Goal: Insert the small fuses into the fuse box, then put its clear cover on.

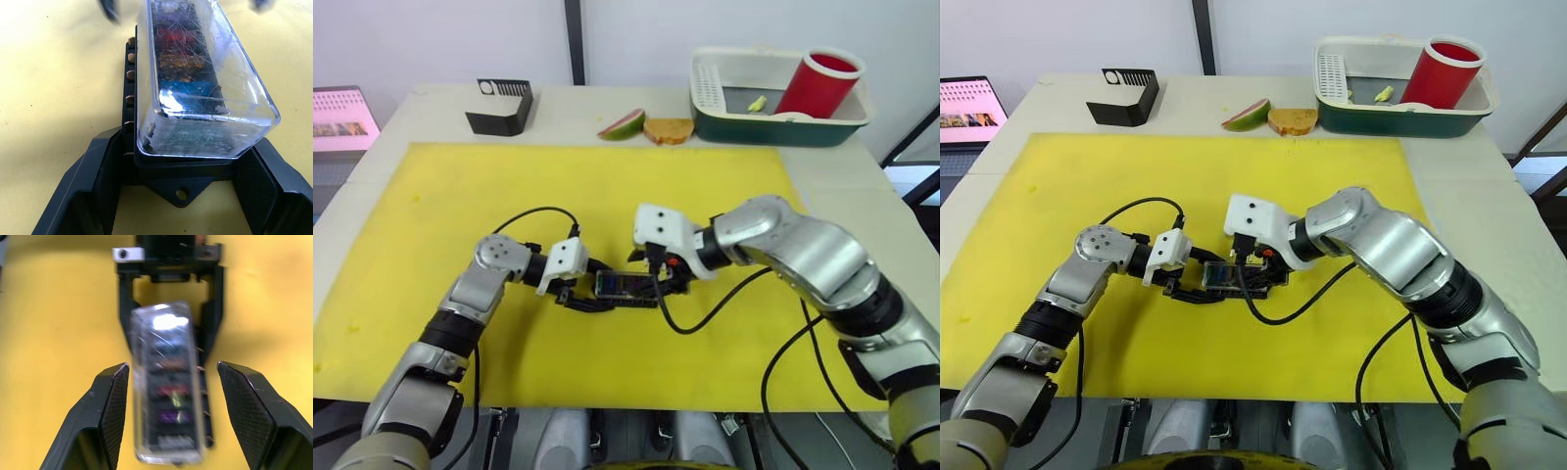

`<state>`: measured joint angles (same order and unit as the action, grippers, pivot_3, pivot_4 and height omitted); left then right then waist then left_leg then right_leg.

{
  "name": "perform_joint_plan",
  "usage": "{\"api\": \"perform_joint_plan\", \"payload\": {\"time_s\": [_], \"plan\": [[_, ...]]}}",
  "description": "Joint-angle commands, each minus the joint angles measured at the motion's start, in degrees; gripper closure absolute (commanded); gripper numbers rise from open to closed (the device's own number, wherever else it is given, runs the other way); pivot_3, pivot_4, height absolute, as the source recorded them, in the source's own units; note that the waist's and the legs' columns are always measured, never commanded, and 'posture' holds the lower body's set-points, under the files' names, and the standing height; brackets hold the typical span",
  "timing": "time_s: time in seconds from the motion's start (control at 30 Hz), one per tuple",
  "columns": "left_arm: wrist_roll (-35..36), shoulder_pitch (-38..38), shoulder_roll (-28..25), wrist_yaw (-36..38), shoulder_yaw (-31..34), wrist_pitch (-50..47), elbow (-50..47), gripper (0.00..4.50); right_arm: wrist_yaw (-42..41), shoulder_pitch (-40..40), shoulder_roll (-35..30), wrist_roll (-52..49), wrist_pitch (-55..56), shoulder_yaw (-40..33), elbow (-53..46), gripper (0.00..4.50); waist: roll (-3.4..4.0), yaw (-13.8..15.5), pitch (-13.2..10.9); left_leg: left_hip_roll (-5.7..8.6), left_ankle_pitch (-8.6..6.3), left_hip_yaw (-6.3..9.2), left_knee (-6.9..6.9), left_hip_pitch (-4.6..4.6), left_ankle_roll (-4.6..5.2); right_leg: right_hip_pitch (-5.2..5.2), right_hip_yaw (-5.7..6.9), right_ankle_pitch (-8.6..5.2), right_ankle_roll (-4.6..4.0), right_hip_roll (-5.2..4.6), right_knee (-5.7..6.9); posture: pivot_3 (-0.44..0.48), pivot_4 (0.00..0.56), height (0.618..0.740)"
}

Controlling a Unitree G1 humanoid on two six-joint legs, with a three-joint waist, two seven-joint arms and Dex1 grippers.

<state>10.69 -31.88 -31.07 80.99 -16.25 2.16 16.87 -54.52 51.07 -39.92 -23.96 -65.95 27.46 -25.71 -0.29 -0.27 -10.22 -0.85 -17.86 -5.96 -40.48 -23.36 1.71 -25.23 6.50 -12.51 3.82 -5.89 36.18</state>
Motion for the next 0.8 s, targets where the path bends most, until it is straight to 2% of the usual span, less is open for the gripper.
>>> {"api": "perform_joint_plan", "payload": {"time_s": [0.03, 0.17, 0.2, 0.27, 0.33, 0.37, 0.4, 0.43, 0.8], "plan": [[-0.5, 0.2, 0.5, -0.6, -0.2, 0.1, -0.4, 1.86, -0.5, 0.5, -0.1, -1.5, 2.9, -5.1, -1.8, 1.42, 0.00, 0.0, 0.0, 0.00, 0.00, 0.00, 0.00, 0.00, 0.00, 0.00, 0.00, 0.00, 0.00, 0.00, 0.00, 0.000, 0.150, 0.740], [-0.5, 0.3, 0.5, -0.5, -0.1, -0.1, -0.5, 1.86, -0.8, -3.7, -0.2, -1.1, 11.0, -8.6, -2.1, 1.42, 0.00, 0.2, 0.0, 0.00, -0.01, 0.00, -0.02, 0.00, 0.02, 0.03, 0.00, 0.01, 0.02, 0.00, -0.03, 0.000, 0.150, 0.740], [-0.5, 0.3, 0.5, -0.6, -0.1, -0.1, -0.5, 1.86, -0.6, -6.3, 0.2, -1.8, 12.6, -9.8, -2.7, 1.67, 0.00, 0.3, 0.0, 0.00, -0.02, -0.01, -0.02, 0.00, 0.03, 0.03, 0.00, 0.02, 0.03, 0.01, -0.04, 0.000, 0.150, 0.740], [-0.5, 0.3, 0.5, -0.6, -0.1, -0.1, -0.6, 1.86, -0.3, -10.0, 0.4, -1.8, 15.2, -10.7, -3.5, 2.30, -0.01, 0.6, 0.0, 0.00, -0.02, -0.01, -0.03, 0.00, 0.03, 0.04, 0.00, 0.02, 0.04, 0.01, -0.04, 0.000, 0.150, 0.740], [-0.4, 0.4, 0.5, -0.6, -0.1, -0.1, -0.6, 1.86, 0.1, -12.6, 1.0, -1.4, 17.8, -11.1, -3.7, 3.27, -0.01, 0.6, 0.0, 0.00, -0.02, -0.02, -0.04, 0.00, 0.03, 0.04, 0.00, 0.02, 0.04, 0.01, -0.04, 0.000, 0.150, 0.740], [-0.5, 0.4, 0.6, -0.5, -0.1, -0.1, -0.6, 1.86, 0.4, -13.6, 1.5, -1.5, 18.7, -11.4, -3.5, 3.89, -0.01, 0.6, 0.0, 0.00, -0.02, -0.03, -0.05, 0.00, 0.03, 0.03, 0.00, 0.03, 0.05, 0.01, -0.04, 0.000, 0.150, 0.740], [-0.5, 0.5, 0.5, -0.5, -0.1, -0.2, -0.6, 1.86, 0.8, -14.5, 2.2, -1.7, 19.3, -11.7, -3.4, 4.30, -0.01, 0.6, 0.0, 0.00, -0.02, -0.03, -0.07, 0.00, 0.03, 0.03, 0.00, 0.03, 0.05, 0.01, -0.03, 0.000, 0.150, 0.740], [-0.4, 0.5, 0.5, -0.4, -0.1, -0.2, -0.6, 1.86, 1.0, -15.1, 2.6, -1.9, 19.6, -11.9, -3.2, 4.41, -0.01, 0.7, 0.0, -0.01, -0.02, -0.03, -0.08, 0.00, 0.03, 0.04, 0.00, 0.03, 0.05, 0.02, -0.02, 0.000, 0.150, 0.740], [-0.6, 0.7, 0.4, -0.3, -0.3, -0.3, -0.8, 1.86, 1.8, -18.0, 4.9, -3.2, 21.0, -12.9, -2.8, 4.41, -0.01, 0.8, 0.0, -0.02, -0.03, -0.02, -0.12, 0.00, 0.06, 0.04, 0.00, 0.03, 0.06, 0.02, -0.02, 0.000, 0.150, 0.740]]}}
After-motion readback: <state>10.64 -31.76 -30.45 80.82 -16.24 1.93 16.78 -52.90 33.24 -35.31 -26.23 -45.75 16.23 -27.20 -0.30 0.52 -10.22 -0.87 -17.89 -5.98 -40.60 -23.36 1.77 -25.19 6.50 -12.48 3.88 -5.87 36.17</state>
